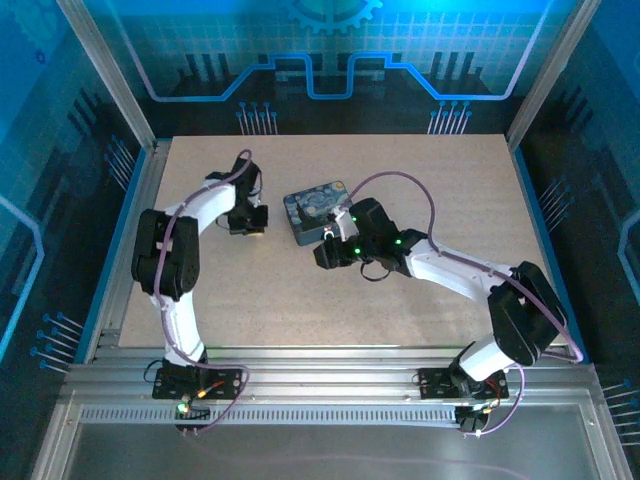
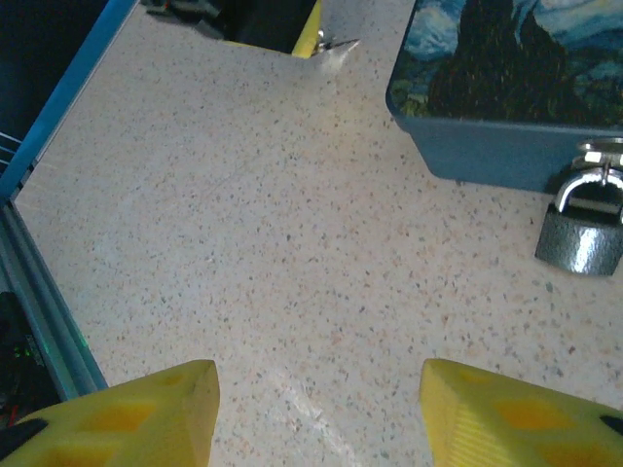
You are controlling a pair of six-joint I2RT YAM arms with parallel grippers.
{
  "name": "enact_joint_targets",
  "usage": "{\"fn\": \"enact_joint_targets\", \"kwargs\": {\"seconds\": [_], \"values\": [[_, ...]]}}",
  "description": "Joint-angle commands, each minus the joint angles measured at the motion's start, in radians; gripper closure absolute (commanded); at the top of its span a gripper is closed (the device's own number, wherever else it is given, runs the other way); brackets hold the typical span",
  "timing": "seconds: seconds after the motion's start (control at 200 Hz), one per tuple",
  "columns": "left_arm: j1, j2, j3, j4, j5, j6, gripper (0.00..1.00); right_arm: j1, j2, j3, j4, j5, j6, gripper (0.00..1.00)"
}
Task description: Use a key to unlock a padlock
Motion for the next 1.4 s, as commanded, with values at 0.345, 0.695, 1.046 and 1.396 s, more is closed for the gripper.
{"fn": "enact_joint_targets", "kwargs": {"seconds": [0.345,0.695,1.046,1.396], "values": [[-0.416,-0.322,-0.298,0.015,-0.103,-0.214,1.0,-0.071,-0.195,-0.206,-0.089,0.104,0.105,0.45],[-0.649,-0.126,-0.069,0.072,-0.103,-0.308,1.0,-0.321,-0.271,-0.3,-0.176,0.114,0.116,0.45],[-0.754,0.186,0.262,0.054,-0.126,-0.36,0.74,-0.507,-0.261,-0.29,-0.29,0.176,0.104,0.45],[-0.741,0.019,0.101,0.11,-0.078,-0.32,0.33,-0.544,-0.266,-0.28,-0.323,0.078,0.039,0.46]]}}
